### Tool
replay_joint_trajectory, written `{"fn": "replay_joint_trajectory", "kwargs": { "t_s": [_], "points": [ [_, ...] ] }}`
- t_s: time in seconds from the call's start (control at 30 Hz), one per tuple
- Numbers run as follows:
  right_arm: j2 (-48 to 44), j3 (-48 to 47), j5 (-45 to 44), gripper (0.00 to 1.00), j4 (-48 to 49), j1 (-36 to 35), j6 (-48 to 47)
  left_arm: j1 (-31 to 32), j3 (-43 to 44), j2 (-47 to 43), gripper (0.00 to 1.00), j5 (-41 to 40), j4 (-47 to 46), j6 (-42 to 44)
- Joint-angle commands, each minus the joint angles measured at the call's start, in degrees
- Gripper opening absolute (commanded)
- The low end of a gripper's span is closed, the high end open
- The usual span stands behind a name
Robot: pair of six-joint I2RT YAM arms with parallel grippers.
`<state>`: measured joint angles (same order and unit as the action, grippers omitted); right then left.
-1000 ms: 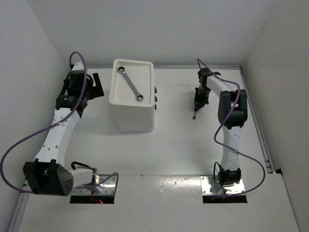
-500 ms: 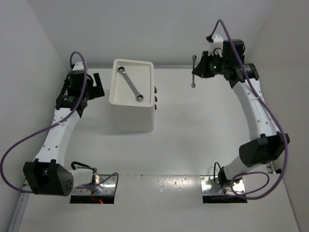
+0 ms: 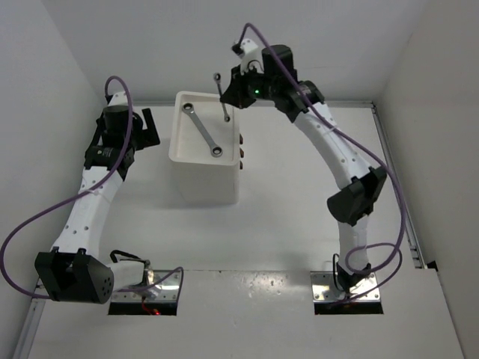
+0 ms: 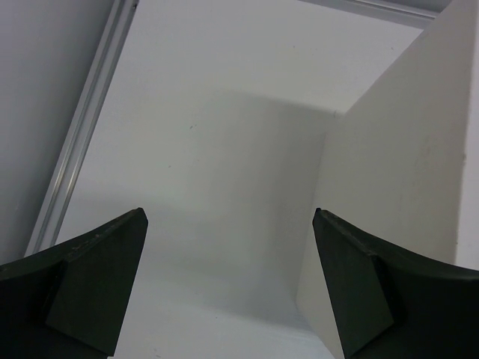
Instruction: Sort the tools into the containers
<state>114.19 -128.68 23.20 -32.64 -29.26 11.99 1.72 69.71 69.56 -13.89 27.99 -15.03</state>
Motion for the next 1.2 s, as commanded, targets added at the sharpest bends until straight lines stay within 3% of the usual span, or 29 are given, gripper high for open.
{"fn": "replay_joint_trajectory", "kwargs": {
  "t_s": [0.0,0.33,0.67,0.77,0.8,0.97,1.07,1.13,1.17],
  "points": [
    [3.49,-3.07,-2.99,0.00,1.53,-1.15,-2.06,-0.66,1.65,-1.97,0.99,-1.75,-1.36,0.09],
    [7.80,1.32,-7.64,0.00,2.14,-3.35,-3.72,-0.66,0.07,-1.97,0.99,-2.28,-1.88,0.61],
    [11.67,1.24,-6.50,0.00,1.62,-3.88,-1.44,-1.19,-1.69,-1.97,0.99,-1.59,-2.41,1.14],
    [9.83,1.86,-7.02,0.13,1.62,-3.88,-0.83,-1.19,-1.16,-1.97,0.99,-1.05,-2.41,1.84],
    [7.56,2.38,-7.03,0.28,2.14,-3.88,-0.30,-1.19,-0.55,-1.97,0.99,-0.44,-1.89,2.54],
    [-2.64,4.92,-11.50,0.64,3.81,-3.88,0.32,-1.19,1.30,-3.64,0.99,0.79,-0.83,3.86],
    [-11.67,10.54,-16.51,0.72,4.43,-3.88,-1.78,-1.19,1.83,-4.26,0.99,1.40,-0.30,5.18],
    [-18.78,19.39,-20.64,0.73,5.04,-2.57,-3.37,-1.19,1.83,-4.78,0.99,2.81,0.23,6.41],
    [-18.83,19.43,-21.52,0.73,5.05,-1.43,-4.16,-1.19,1.83,-4.78,0.99,3.34,0.23,6.41]
  ]
}}
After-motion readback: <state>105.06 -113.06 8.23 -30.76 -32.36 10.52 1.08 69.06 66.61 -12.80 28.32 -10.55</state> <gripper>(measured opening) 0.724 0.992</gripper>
